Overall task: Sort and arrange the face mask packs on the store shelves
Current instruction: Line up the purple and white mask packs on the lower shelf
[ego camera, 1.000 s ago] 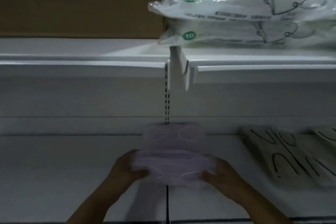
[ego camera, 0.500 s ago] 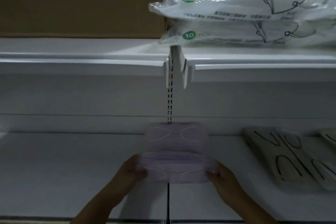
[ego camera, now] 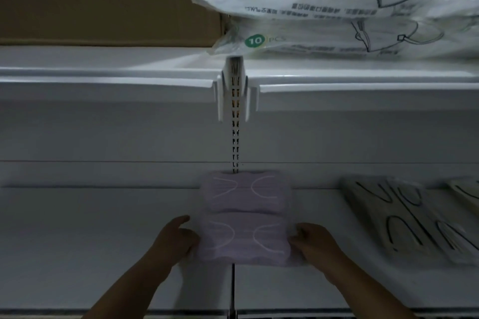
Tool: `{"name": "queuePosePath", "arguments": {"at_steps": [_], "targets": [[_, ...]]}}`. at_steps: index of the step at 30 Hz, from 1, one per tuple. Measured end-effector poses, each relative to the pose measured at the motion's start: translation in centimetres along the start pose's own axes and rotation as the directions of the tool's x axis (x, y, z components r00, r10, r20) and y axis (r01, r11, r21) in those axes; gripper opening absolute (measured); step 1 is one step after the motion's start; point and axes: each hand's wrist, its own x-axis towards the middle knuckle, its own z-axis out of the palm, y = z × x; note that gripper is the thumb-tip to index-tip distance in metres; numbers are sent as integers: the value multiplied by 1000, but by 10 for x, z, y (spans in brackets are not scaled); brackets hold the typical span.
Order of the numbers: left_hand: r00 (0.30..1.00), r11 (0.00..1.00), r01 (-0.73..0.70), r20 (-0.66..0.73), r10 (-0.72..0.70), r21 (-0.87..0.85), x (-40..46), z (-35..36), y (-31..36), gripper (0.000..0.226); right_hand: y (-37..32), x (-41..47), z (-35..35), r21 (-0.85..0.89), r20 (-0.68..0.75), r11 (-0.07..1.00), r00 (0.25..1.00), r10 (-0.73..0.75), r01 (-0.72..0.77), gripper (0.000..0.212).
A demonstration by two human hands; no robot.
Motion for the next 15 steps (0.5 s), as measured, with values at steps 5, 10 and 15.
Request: {"name": "queuePosePath", "arguments": {"at_steps": [5,10,15], "targets": [[907,753,-337,-18,420,565,-4,3,-12,56,13,-7,7,2,-131,995,986,-99,100,69],[450,-134,-617,487,748,776,-27,24,-33,70,29,-33,23,-642,3,575,752,-660,507,78],[535,-154,-583,519,667,798,-24,29,-25,67,14,-30,26,-754,112,465,789,-603,463,96]]}}
